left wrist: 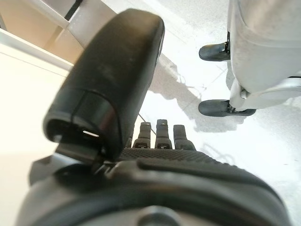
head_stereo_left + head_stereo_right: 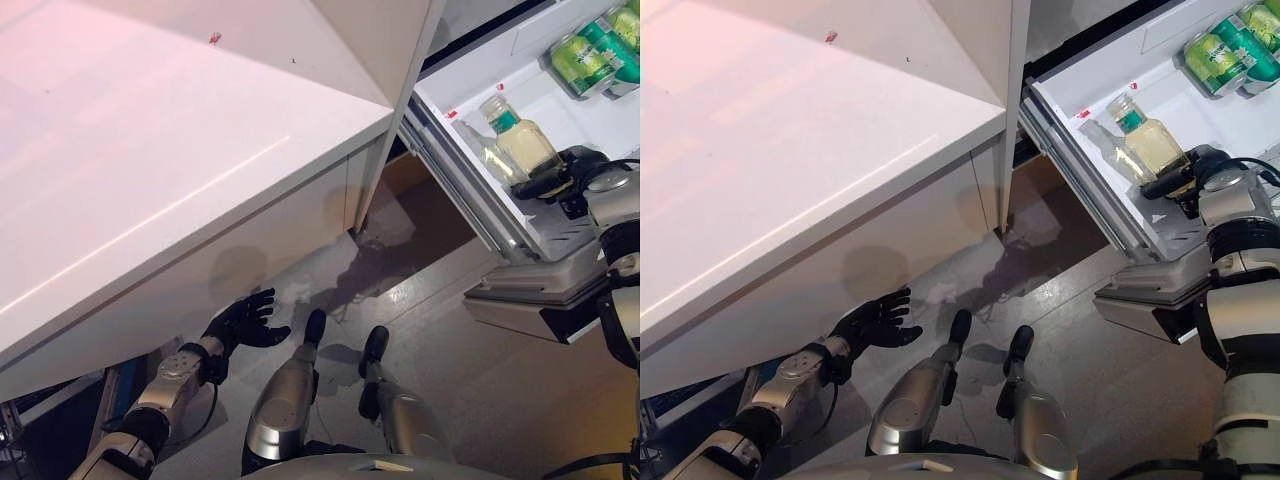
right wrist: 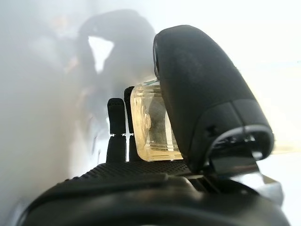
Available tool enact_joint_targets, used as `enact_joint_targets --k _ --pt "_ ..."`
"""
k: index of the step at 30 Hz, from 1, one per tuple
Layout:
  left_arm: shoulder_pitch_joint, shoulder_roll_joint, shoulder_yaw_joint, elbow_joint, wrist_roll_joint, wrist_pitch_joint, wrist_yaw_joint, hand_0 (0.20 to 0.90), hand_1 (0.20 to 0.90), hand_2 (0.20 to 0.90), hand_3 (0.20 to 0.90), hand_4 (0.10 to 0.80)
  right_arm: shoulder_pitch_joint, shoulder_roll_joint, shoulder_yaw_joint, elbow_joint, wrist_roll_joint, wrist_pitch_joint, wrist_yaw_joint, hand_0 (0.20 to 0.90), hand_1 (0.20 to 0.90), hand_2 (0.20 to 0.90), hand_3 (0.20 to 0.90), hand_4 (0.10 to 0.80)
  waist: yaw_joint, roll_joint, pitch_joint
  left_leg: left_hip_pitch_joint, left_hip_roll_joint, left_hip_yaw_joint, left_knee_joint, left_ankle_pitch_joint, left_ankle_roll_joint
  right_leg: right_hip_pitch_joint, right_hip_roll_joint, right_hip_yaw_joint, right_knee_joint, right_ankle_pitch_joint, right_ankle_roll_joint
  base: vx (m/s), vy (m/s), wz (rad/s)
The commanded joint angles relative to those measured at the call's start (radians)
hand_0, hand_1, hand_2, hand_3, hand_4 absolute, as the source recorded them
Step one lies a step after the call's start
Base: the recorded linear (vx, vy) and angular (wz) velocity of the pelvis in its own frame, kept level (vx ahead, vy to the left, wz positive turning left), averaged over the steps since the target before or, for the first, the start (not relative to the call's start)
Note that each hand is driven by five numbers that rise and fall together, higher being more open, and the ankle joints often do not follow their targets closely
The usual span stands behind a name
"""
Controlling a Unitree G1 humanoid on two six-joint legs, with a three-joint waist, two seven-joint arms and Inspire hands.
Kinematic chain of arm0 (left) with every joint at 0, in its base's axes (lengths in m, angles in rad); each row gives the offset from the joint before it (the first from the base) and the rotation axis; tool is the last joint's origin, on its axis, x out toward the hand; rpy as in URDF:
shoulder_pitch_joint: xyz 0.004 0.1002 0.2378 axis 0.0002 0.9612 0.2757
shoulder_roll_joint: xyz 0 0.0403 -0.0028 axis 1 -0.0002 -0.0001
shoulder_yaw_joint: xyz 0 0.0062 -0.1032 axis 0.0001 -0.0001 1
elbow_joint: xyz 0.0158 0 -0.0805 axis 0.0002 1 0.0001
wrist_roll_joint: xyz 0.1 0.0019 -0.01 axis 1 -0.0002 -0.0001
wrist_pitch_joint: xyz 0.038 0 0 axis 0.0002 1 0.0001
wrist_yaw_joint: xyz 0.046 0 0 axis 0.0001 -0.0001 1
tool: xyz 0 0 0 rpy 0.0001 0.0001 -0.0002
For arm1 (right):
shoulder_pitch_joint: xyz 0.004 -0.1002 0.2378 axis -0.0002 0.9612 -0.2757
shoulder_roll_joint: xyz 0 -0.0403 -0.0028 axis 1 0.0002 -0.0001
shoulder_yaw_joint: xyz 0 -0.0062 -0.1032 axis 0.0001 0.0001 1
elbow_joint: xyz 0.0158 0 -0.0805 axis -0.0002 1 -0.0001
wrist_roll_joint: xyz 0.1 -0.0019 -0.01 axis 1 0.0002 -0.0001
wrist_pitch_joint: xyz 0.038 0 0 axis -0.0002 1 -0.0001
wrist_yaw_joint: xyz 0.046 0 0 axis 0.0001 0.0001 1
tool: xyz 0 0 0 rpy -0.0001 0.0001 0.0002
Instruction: Put drinks into fridge and close the fridge
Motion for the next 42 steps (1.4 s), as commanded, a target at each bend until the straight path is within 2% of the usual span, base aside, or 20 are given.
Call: enact_joint_targets --k 1,6,7,8,19,23,25,29,33,39,42 --pt "0.057 0.018 0.032 -0.012 0.02 -0.015 -0.007 0.9 0.9 0.9 0.9 0.8 -0.071 -0.21 0.145 0.031 -0.114 0.06 0.095 0.3 0.3 0.3 0.2 0.1 -0.024 -0.009 -0.025 -0.077 -0.005 0.043 0.082 -0.057 0.015 -0.08 -0.002 -0.014 0.221 -0.132 0.014 0.019 -0.042 -0.03" --pt "0.061 0.031 0.044 -0.017 0.033 -0.012 -0.018 0.9 0.9 0.9 0.9 0.8 -0.113 -0.22 0.169 0.038 -0.11 0.076 0.177 0.3 0.3 0.3 0.2 0.1 -0.017 -0.021 -0.03 -0.071 -0.004 0.042 0.085 -0.061 0.013 -0.065 0.001 -0.012 0.213 -0.133 0.014 0.011 -0.04 -0.02" --pt "0.06 0.032 0.048 -0.017 0.038 -0.008 -0.021 0.9 0.9 0.9 0.9 0.8 -0.122 -0.219 0.174 0.045 -0.12 0.073 0.21 0.641 0.641 0.641 0.598 0.498 -0.015 -0.024 -0.032 -0.069 -0.004 0.042 0.084 -0.061 0.012 -0.061 0.003 -0.013 0.21 -0.133 0.014 0.001 -0.031 -0.02" --pt "0.057 0.032 0.049 -0.017 0.042 -0.005 -0.021 0.9 0.9 0.9 0.9 0.8 -0.128 -0.216 0.181 0.05 -0.112 0.073 0.224 0.9 0.9 0.9 0.9 0.8 -0.013 -0.026 -0.032 -0.068 -0.005 0.042 0.085 -0.061 0.011 -0.058 0.003 -0.013 0.208 -0.132 0.014 0.0 0.0 0.0" --pt "0.054 0.031 0.059 -0.004 0.062 0.005 -0.012 0.9 0.9 0.9 0.9 0.8 -0.151 -0.178 0.19 0.058 -0.025 0.033 0.273 0.9 0.9 0.9 0.9 0.8 -0.01 -0.043 -0.047 -0.045 0.0 0.056 0.06 -0.057 0.007 -0.032 0.011 -0.004 0.162 -0.114 0.02 -0.011 -0.001 0.0" --pt "0.066 0.026 0.078 0.007 0.092 0.023 -0.002 0.9 0.9 0.9 0.9 0.8 -0.151 -0.185 0.204 0.02 -0.01 -0.04 0.32 0.9 0.9 0.9 0.9 0.8 -0.019 -0.062 -0.07 -0.026 0.004 0.074 0.034 -0.054 0.005 -0.021 0.017 0.003 0.14 -0.105 0.025 -0.063 0.024 -0.05" --pt "0.079 0.019 0.086 0.013 0.114 0.037 0.001 0.9 0.9 0.9 0.9 0.8 -0.147 -0.201 0.2 -0.017 0.06 -0.105 0.267 0.9 0.9 0.9 0.9 0.8 -0.027 -0.069 -0.086 -0.004 0.008 0.089 0.022 -0.055 0.003 -0.005 0.018 0.006 0.134 -0.105 0.029 -0.078 0.046 -0.06" --pt "0.1 0.005 0.104 0.051 0.134 0.056 0.005 0.9 0.9 0.9 0.9 0.8 -0.114 -0.236 0.153 -0.142 0.146 -0.161 0.17 0.9 0.9 0.9 0.9 0.8 -0.052 -0.084 -0.136 0.029 0.011 0.102 0.002 -0.059 0.001 0.017 0.019 0.019 0.123 -0.103 0.038 -0.023 0.034 -0.17" --pt "0.124 -0.022 0.122 0.099 0.186 0.072 0.016 0.9 0.9 0.9 0.9 0.8 -0.035 -0.283 0.047 -0.342 0.341 -0.209 0.006 0.9 0.9 0.9 0.9 0.8 -0.089 -0.097 -0.196 0.065 0.01 0.114 -0.01 -0.068 0.0 0.044 0.018 0.039 0.115 -0.106 0.047 -0.001 0.03 -0.19" --pt "0.137 -0.059 0.147 0.194 0.221 0.086 0.008 0.9 0.9 0.9 0.9 0.8 0.156 -0.296 -0.236 -0.488 0.654 -0.234 -0.197 0.9 0.9 0.9 0.9 0.8 -0.134 -0.099 -0.29 0.113 0.002 0.131 0.0 -0.105 0.008 0.084 0.016 0.071 0.111 -0.123 0.057 0.066 0.026 -0.16" --pt "0.143 -0.08 0.156 0.233 0.242 0.099 0.014 0.9 0.9 0.9 0.9 0.8 0.295 -0.254 -0.425 -0.507 0.76 -0.282 -0.327 0.9 0.9 0.9 0.9 0.8 -0.147 -0.093 -0.333 0.141 -0.003 0.131 0.015 -0.132 0.014 0.112 0.014 0.086 0.116 -0.14 0.058 0.148 0.015 -0.16"
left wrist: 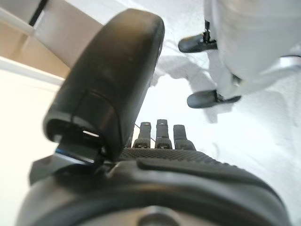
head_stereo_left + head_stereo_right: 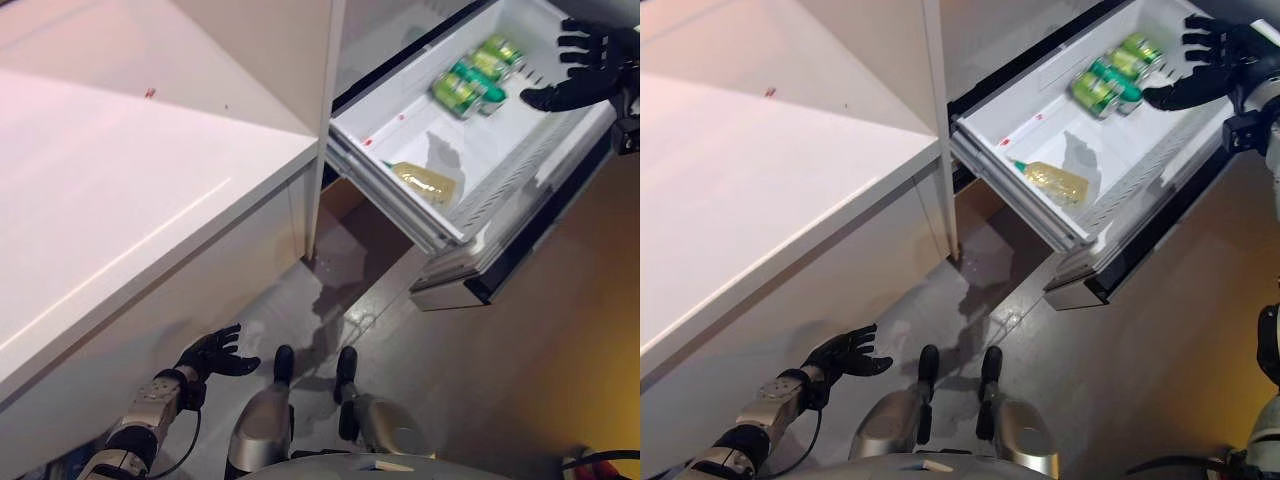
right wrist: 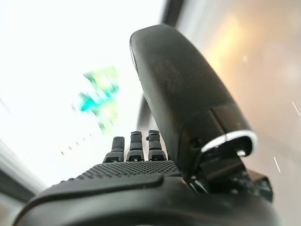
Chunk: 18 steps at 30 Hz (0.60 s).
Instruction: Put drinks into fridge and close the fridge
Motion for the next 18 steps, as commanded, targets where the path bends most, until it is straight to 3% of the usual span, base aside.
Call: enact_joint_targets --k 1,4,9,18 --pt "0.086 -0.022 -0.019 0.076 0.04 -0.005 -0.004 0.9 0.9 0.9 0.9 0.8 0.135 -0.035 -0.095 -0.051 0.135 -0.117 -0.191 0.9 0.9 0.9 0.9 0.8 -0.035 0.028 -0.212 -0.032 -0.012 0.01 0.097 -0.135 0.009 0.015 -0.004 -0.022 0.139 -0.15 0.051 0.119 0.009 -0.09" --pt "0.089 -0.037 -0.022 0.093 0.049 -0.013 -0.008 0.9 0.9 0.9 0.9 0.8 0.261 0.068 -0.211 -0.089 0.259 -0.163 -0.293 0.9 0.9 0.9 0.9 0.8 -0.043 0.037 -0.219 -0.012 -0.019 0.006 0.127 -0.163 0.019 0.036 -0.01 -0.009 0.155 -0.166 0.048 0.11 0.003 -0.1" --pt "0.089 -0.053 -0.041 0.105 0.05 -0.008 -0.014 0.9 0.9 0.9 0.9 0.8 0.351 0.201 -0.292 -0.061 0.356 -0.256 -0.379 0.9 0.9 0.9 0.9 0.8 -0.04 0.05 -0.207 -0.016 -0.033 -0.001 0.252 -0.235 0.043 0.046 -0.035 -0.008 0.236 -0.21 0.035 0.114 -0.012 -0.14" --pt "0.07 -0.076 -0.101 0.074 0.013 -0.002 0.033 0.9 0.9 0.9 0.9 0.8 0.328 0.317 -0.279 -0.059 0.502 -0.371 -0.399 0.9 0.9 0.9 0.9 0.8 -0.019 0.085 -0.109 -0.148 -0.064 -0.008 0.491 -0.344 0.099 -0.067 -0.091 -0.04 0.486 -0.298 -0.001 0.006 0.023 0.04"
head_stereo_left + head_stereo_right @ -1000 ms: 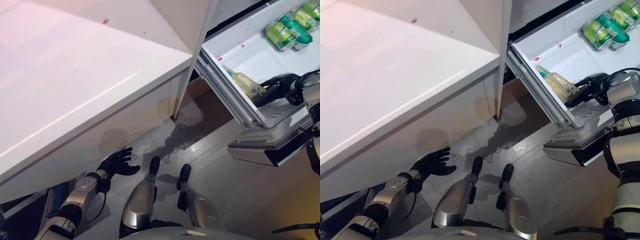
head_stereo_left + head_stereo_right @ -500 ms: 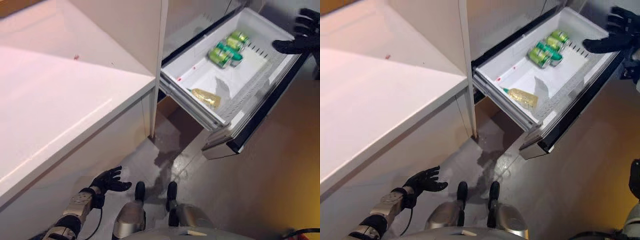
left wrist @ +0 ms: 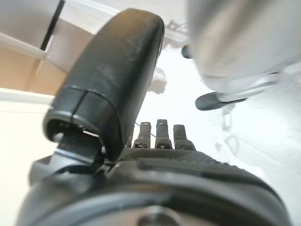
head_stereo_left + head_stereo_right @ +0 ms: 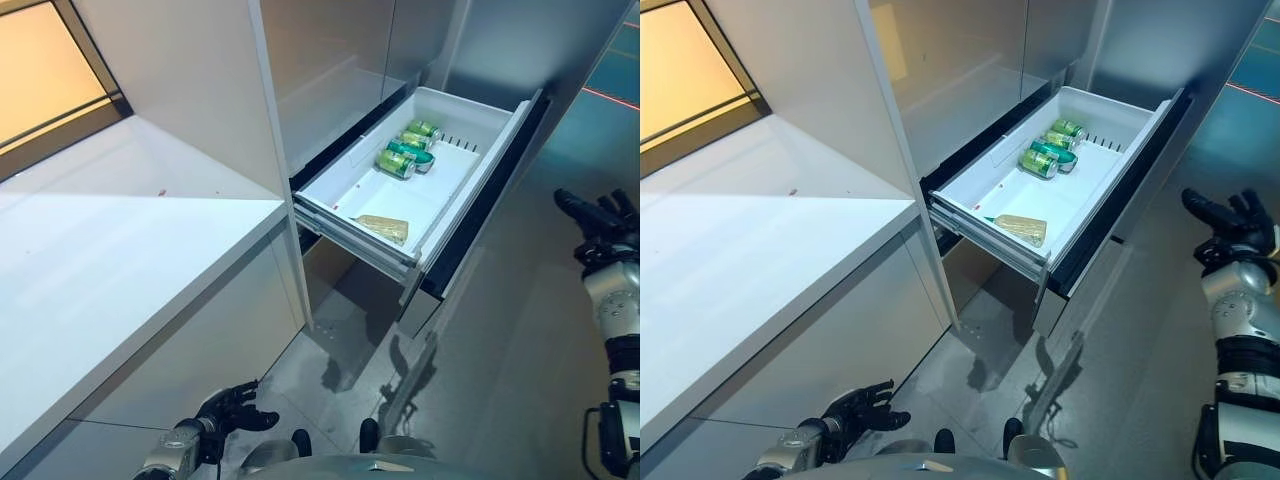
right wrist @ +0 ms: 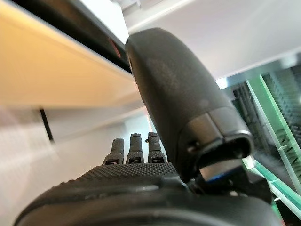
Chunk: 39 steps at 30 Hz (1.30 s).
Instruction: Put drinks into fridge and close the fridge
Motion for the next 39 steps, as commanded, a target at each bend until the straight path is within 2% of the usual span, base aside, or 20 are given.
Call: enact_joint_targets --k 1,3,7,18,27,34,39 --pt "-0.013 0.024 -0.036 -0.013 -0.023 -0.021 0.039 0.9 0.9 0.9 0.9 0.8 -0.165 -0.034 -0.015 -0.06 0.039 -0.16 0.039 0.9 0.9 0.9 0.9 0.8 0.055 -0.016 0.025 -0.14 -0.061 -0.02 0.278 -0.221 0.081 -0.06 -0.065 -0.066 0.298 -0.19 -0.016 -0.093 0.035 0.13" --pt "-0.012 0.023 -0.041 -0.041 -0.043 -0.021 0.064 0.9 0.9 0.9 0.9 0.8 -0.211 -0.028 0.011 -0.043 0.068 -0.157 0.088 0.9 0.9 0.9 0.9 0.8 0.064 -0.004 0.065 -0.21 -0.075 -0.016 0.377 -0.255 0.094 -0.128 -0.08 -0.071 0.412 -0.227 -0.031 -0.107 0.071 0.18" --pt "-0.008 0.02 -0.04 -0.066 -0.068 -0.029 0.09 0.9 0.9 0.9 0.9 0.8 -0.262 -0.028 0.054 -0.041 0.076 -0.148 0.197 0.9 0.9 0.9 0.9 0.8 0.074 0.011 0.106 -0.292 -0.09 -0.02 0.472 -0.274 0.099 -0.216 -0.1 -0.073 0.537 -0.262 -0.052 -0.068 0.08 0.18" --pt "0.034 0.014 -0.022 -0.093 -0.085 -0.069 0.085 0.9 0.9 0.9 0.9 0.8 -0.335 -0.017 0.147 -0.067 0.079 -0.184 0.411 0.9 0.9 0.9 0.9 0.8 0.125 0.019 0.159 -0.34 -0.117 -0.063 0.494 -0.257 0.096 -0.261 -0.108 -0.087 0.598 -0.281 -0.071 0.016 0.05 0.03" --pt "0.062 0.027 -0.001 -0.081 -0.082 -0.086 0.072 0.9 0.9 0.9 0.9 0.8 -0.42 -0.017 0.232 -0.058 0.052 -0.172 0.48 0.9 0.9 0.9 0.9 0.8 0.185 0.014 0.16 -0.311 -0.127 -0.118 0.429 -0.218 0.082 -0.214 -0.115 -0.123 0.567 -0.278 -0.065 0.067 0.024 0.13" --pt "0.07 0.046 0.015 -0.066 -0.052 -0.077 0.057 0.9 0.9 0.9 0.9 0.8 -0.485 -0.007 0.297 -0.02 0.023 -0.168 0.489 0.9 0.9 0.9 0.9 0.8 0.228 0.006 0.138 -0.258 -0.127 -0.166 0.338 -0.178 0.07 -0.145 -0.116 -0.152 0.491 -0.259 -0.048 0.062 0.0 0.22" --pt "0.073 0.056 0.015 -0.065 -0.034 -0.078 0.05 0.9 0.9 0.9 0.9 0.8 -0.493 -0.005 0.3 -0.005 0.011 -0.177 0.482 0.9 0.9 0.9 0.9 0.8 0.236 0.002 0.125 -0.226 -0.125 -0.185 0.29 -0.159 0.066 -0.112 -0.114 -0.152 0.438 -0.239 -0.033 0.046 -0.011 0.18"
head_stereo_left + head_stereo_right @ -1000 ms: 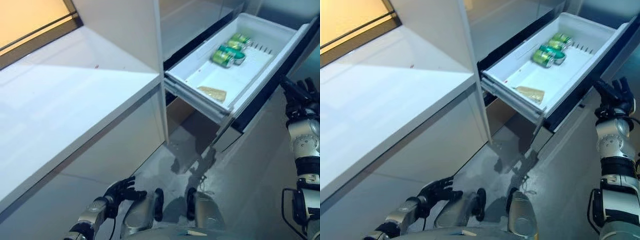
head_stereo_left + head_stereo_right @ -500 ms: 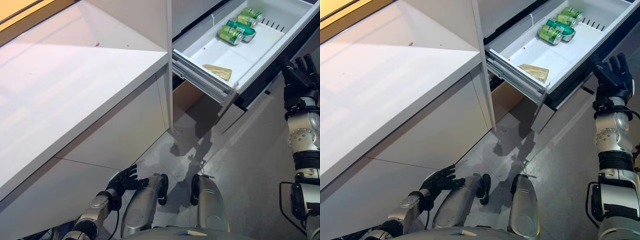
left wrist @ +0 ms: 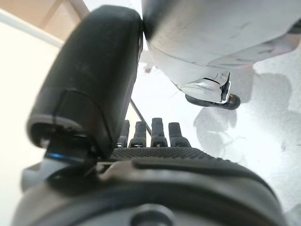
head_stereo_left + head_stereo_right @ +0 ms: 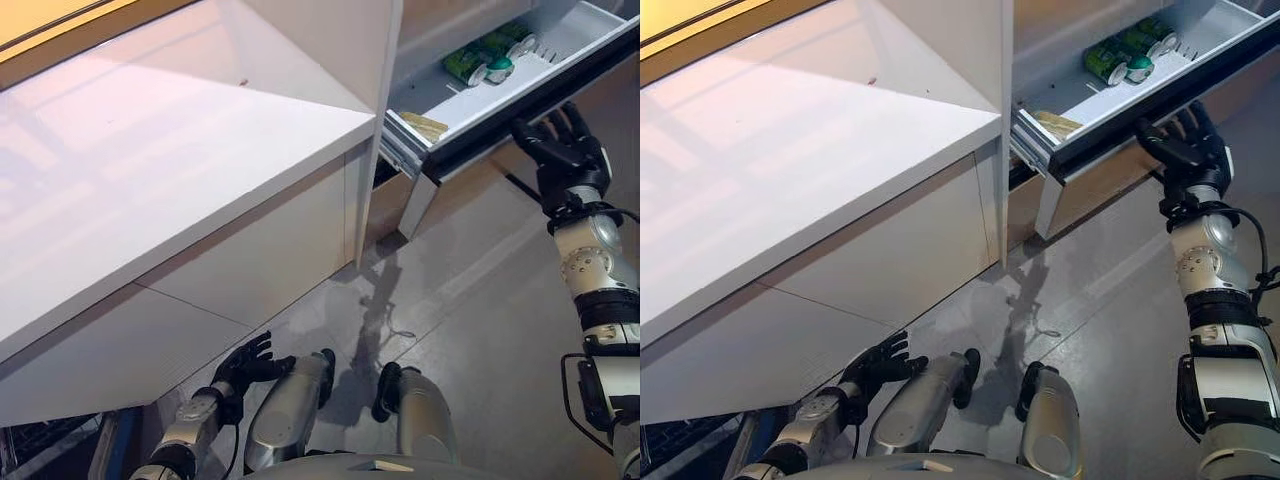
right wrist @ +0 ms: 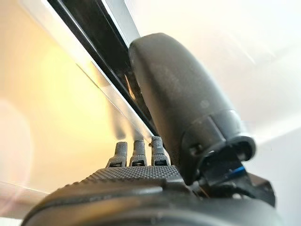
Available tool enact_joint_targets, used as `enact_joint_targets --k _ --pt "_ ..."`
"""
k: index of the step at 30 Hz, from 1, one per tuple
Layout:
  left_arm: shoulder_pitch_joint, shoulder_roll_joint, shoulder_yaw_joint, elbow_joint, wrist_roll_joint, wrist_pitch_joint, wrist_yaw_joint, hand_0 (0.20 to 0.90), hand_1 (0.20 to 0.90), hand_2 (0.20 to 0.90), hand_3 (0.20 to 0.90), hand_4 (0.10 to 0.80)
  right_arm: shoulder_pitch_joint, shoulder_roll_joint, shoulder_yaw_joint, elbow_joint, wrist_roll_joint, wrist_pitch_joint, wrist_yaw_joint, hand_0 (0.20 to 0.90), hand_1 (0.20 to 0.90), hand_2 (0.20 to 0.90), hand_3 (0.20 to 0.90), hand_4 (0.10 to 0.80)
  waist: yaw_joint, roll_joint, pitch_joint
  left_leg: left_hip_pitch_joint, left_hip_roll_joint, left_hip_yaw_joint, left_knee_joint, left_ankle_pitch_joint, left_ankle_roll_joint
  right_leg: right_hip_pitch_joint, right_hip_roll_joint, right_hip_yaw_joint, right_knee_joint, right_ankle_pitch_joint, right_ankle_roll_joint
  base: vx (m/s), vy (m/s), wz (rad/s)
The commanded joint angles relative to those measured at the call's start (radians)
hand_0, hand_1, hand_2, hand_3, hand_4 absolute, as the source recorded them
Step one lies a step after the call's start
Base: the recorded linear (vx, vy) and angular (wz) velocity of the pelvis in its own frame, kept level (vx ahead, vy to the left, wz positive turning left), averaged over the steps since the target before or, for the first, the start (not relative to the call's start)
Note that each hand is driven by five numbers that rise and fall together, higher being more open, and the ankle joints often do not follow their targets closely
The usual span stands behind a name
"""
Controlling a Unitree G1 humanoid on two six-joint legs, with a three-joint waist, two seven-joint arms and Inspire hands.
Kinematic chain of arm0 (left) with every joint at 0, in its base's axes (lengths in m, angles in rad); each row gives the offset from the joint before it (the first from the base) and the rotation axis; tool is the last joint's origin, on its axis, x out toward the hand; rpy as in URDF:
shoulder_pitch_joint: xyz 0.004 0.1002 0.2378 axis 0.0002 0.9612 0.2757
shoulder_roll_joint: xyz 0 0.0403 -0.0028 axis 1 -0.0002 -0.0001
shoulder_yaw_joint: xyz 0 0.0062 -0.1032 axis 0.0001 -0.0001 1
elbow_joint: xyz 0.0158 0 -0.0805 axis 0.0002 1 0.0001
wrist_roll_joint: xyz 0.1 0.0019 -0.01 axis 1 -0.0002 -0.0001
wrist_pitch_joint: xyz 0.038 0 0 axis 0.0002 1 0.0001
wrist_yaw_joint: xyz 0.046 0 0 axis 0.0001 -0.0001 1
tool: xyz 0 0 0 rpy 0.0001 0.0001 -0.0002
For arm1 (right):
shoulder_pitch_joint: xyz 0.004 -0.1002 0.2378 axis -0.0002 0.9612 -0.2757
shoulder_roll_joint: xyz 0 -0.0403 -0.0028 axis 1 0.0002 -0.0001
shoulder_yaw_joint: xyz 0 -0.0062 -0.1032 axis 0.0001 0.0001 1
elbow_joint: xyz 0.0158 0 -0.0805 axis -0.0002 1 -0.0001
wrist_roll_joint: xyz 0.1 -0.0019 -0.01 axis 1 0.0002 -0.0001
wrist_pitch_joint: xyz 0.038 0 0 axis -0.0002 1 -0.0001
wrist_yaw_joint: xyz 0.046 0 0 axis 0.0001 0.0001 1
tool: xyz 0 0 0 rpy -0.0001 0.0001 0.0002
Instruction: Put drinks into fridge and close the fridge
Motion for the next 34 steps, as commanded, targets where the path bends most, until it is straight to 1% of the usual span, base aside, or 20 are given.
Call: enact_joint_targets --k 1,5,7,8,11,13,15,16,17,18,19,21,23,24,26,27,28,30,32,34 --pt "0.115 0.108 -0.024 0.0 0.083 0.008 -0.009 0.9 0.9 0.9 0.9 0.8 -0.239 0.006 0.059 -0.091 -0.035 -0.051 0.133 0.9 0.9 0.9 0.9 0.8 0.089 -0.036 -0.064 0.065 -0.008 0.0 -0.099 -0.062 0.058 0.113 0.026 0.011 0.008 -0.058 -0.023 0.01 -0.016 0.07" --pt "0.111 0.113 -0.024 -0.01 0.091 0.005 -0.025 0.9 0.9 0.9 0.9 0.8 -0.232 -0.004 0.057 -0.096 -0.051 -0.074 0.104 0.9 0.9 0.9 0.9 0.8 0.08 -0.039 -0.069 0.077 -0.001 0.005 -0.12 -0.053 0.056 0.123 0.031 0.021 -0.03 -0.04 -0.013 -0.002 -0.008 0.02" --pt "0.107 0.116 -0.026 -0.011 0.091 0.001 -0.031 0.9 0.9 0.9 0.9 0.8 -0.227 -0.01 0.047 -0.099 -0.076 -0.111 0.055 0.9 0.9 0.9 0.9 0.8 0.075 -0.041 -0.07 0.078 0.002 0.012 -0.125 -0.051 0.056 0.122 0.031 0.025 -0.042 -0.03 -0.008 -0.024 -0.012 -0.01" --pt "0.105 0.117 -0.024 -0.011 0.092 0.0 -0.033 0.9 0.9 0.9 0.9 0.8 -0.221 -0.015 0.037 -0.104 -0.141 -0.158 -0.015 0.9 0.9 0.9 0.9 0.8 0.068 -0.042 -0.07 0.081 0.004 0.017 -0.129 -0.051 0.057 0.121 0.033 0.031 -0.05 -0.024 -0.005 -0.05 -0.014 0.01" --pt "0.099 0.114 -0.017 -0.003 0.098 0.001 -0.038 0.9 0.9 0.9 0.9 0.8 -0.175 -0.013 0.007 -0.16 -0.241 -0.196 -0.084 0.9 0.9 0.9 0.9 0.8 0.04 -0.049 -0.08 0.09 0.015 0.034 -0.156 -0.037 0.059 0.117 0.044 0.053 -0.092 0.005 0.006 -0.072 -0.008 -0.03" --pt "0.095 0.112 -0.01 0.005 0.091 0.002 -0.035 0.9 0.9 0.9 0.9 0.8 -0.118 -0.005 -0.001 -0.22 -0.253 -0.196 -0.109 0.9 0.9 0.9 0.9 0.8 0.018 -0.055 -0.087 0.099 0.023 0.046 -0.178 -0.025 0.058 0.118 0.054 0.069 -0.124 0.021 0.01 -0.074 -0.004 -0.17" --pt "0.091 0.099 0.007 0.018 0.083 0.001 -0.033 0.9 0.9 0.9 0.9 0.8 0.011 0.041 -0.039 -0.306 -0.228 -0.192 -0.106 0.9 0.9 0.9 0.9 0.8 -0.017 -0.061 -0.098 0.115 0.034 0.066 -0.207 -0.015 0.057 0.123 0.067 0.092 -0.169 0.041 0.018 -0.068 -0.002 -0.35" --pt "0.09 0.096 0.009 0.021 0.082 0.0 -0.031 0.9 0.9 0.9 0.9 0.8 0.041 0.056 -0.047 -0.321 -0.222 -0.188 -0.101 0.9 0.9 0.9 0.9 0.8 -0.026 -0.062 -0.101 0.119 0.036 0.069 -0.214 -0.013 0.056 0.125 0.07 0.098 -0.18 0.046 0.02 -0.06 -0.016 -0.42" --pt "0.088 0.09 0.014 0.024 0.08 0.0 -0.03 0.9 0.9 0.9 0.9 0.8 0.107 0.091 -0.058 -0.358 -0.223 -0.182 -0.105 0.9 0.9 0.9 0.9 0.8 -0.041 -0.064 -0.109 0.129 0.042 0.078 -0.233 -0.005 0.055 0.129 0.076 0.109 -0.205 0.057 0.024 -0.054 -0.029 -0.43" --pt "0.09 0.079 0.027 0.025 0.085 0.004 -0.029 0.9 0.9 0.9 0.9 0.8 0.215 0.156 -0.068 -0.401 -0.22 -0.194 -0.09 0.9 0.9 0.9 0.9 0.8 -0.062 -0.066 -0.124 0.144 0.05 0.091 -0.261 0.003 0.053 0.135 0.086 0.125 -0.234 0.069 0.029 -0.049 -0.038 -0.52" --pt "0.091 0.076 0.031 0.026 0.087 0.003 -0.028 0.9 0.9 0.9 0.9 0.8 0.243 0.173 -0.072 -0.411 -0.217 -0.182 -0.085 0.9 0.9 0.9 0.9 0.8 -0.069 -0.067 -0.129 0.149 0.053 0.095 -0.27 0.006 0.052 0.137 0.089 0.129 -0.244 0.072 0.031 -0.031 -0.038 -0.5" --pt "0.101 0.065 0.04 0.021 0.092 0.001 -0.02 0.9 0.9 0.9 0.9 0.8 0.361 0.227 -0.086 -0.421 -0.208 -0.171 -0.041 0.9 0.9 0.9 0.9 0.8 -0.091 -0.068 -0.15 0.168 0.062 0.112 -0.306 0.019 0.047 0.148 0.1 0.141 -0.282 0.087 0.037 -0.028 -0.044 -0.41" --pt "0.116 0.051 0.055 0.025 0.094 -0.005 -0.011 0.9 0.9 0.9 0.9 0.8 0.479 0.285 -0.094 -0.392 -0.208 -0.157 0.015 0.9 0.9 0.9 0.9 0.8 -0.114 -0.07 -0.18 0.194 0.073 0.132 -0.353 0.033 0.038 0.166 0.112 0.149 -0.332 0.101 0.044 -0.015 -0.043 -0.31" --pt "0.118 0.049 0.059 0.024 0.091 -0.005 -0.01 0.9 0.9 0.9 0.9 0.8 0.498 0.295 -0.09 -0.386 -0.212 -0.157 0.025 0.9 0.9 0.9 0.9 0.8 -0.118 -0.07 -0.185 0.2 0.075 0.136 -0.365 0.036 0.037 0.171 0.115 0.151 -0.343 0.103 0.045 -0.024 -0.032 -0.37" --pt "0.125 0.044 0.074 0.021 0.085 -0.002 -0.012 0.9 0.9 0.9 0.9 0.8 0.565 0.33 -0.081 -0.347 -0.197 -0.125 0.057 0.9 0.9 0.9 0.9 0.8 -0.137 -0.071 -0.207 0.225 0.085 0.155 -0.409 0.051 0.027 0.192 0.125 0.153 -0.386 0.114 0.049 -0.054 -0.036 -0.3" --pt "0.125 0.041 0.083 0.022 0.078 -0.001 -0.019 0.9 0.9 0.9 0.9 0.8 0.595 0.348 -0.072 -0.29 -0.212 -0.083 0.082 0.9 0.9 0.9 0.9 0.8 -0.147 -0.072 -0.22 0.238 0.091 0.166 -0.432 0.06 0.02 0.204 0.133 0.151 -0.409 0.121 0.051 -0.079 -0.045 -0.28" --pt "0.122 0.041 0.09 0.027 0.081 0.002 -0.024 0.9 0.9 0.9 0.9 0.8 0.617 0.357 -0.066 -0.25 -0.223 -0.073 0.107 0.9 0.9 0.9 0.9 0.8 -0.153 -0.073 -0.231 0.248 0.095 0.174 -0.451 0.066 0.014 0.213 0.137 0.148 -0.426 0.125 0.052 -0.103 -0.047 -0.27" --pt "0.111 0.043 0.094 0.031 0.095 0.013 -0.027 0.9 0.9 0.9 0.9 0.8 0.65 0.374 -0.037 -0.134 -0.288 0.013 0.096 0.9 0.9 0.9 0.9 0.8 -0.164 -0.075 -0.25 0.266 0.106 0.192 -0.491 0.082 0.003 0.228 0.146 0.142 -0.451 0.131 0.054 -0.105 -0.039 -0.18" --pt "0.092 0.046 0.088 0.049 0.108 0.028 -0.034 0.9 0.9 0.9 0.9 0.8 0.657 0.372 -0.025 0.014 -0.336 0.041 0.102 0.9 0.9 0.9 0.9 0.8 -0.164 -0.072 -0.263 0.282 0.116 0.202 -0.531 0.103 -0.007 0.244 0.154 0.127 -0.47 0.133 0.054 -0.088 -0.029 -0.09" --pt "0.079 0.047 0.082 0.069 0.124 0.033 -0.041 0.9 0.9 0.9 0.9 0.8 0.659 0.378 -0.025 0.135 -0.354 0.045 0.126 0.9 0.9 0.9 0.9 0.8 -0.164 -0.073 -0.272 0.293 0.12 0.206 -0.544 0.107 -0.012 0.257 0.157 0.12 -0.48 0.134 0.054 -0.042 -0.018 0.05"
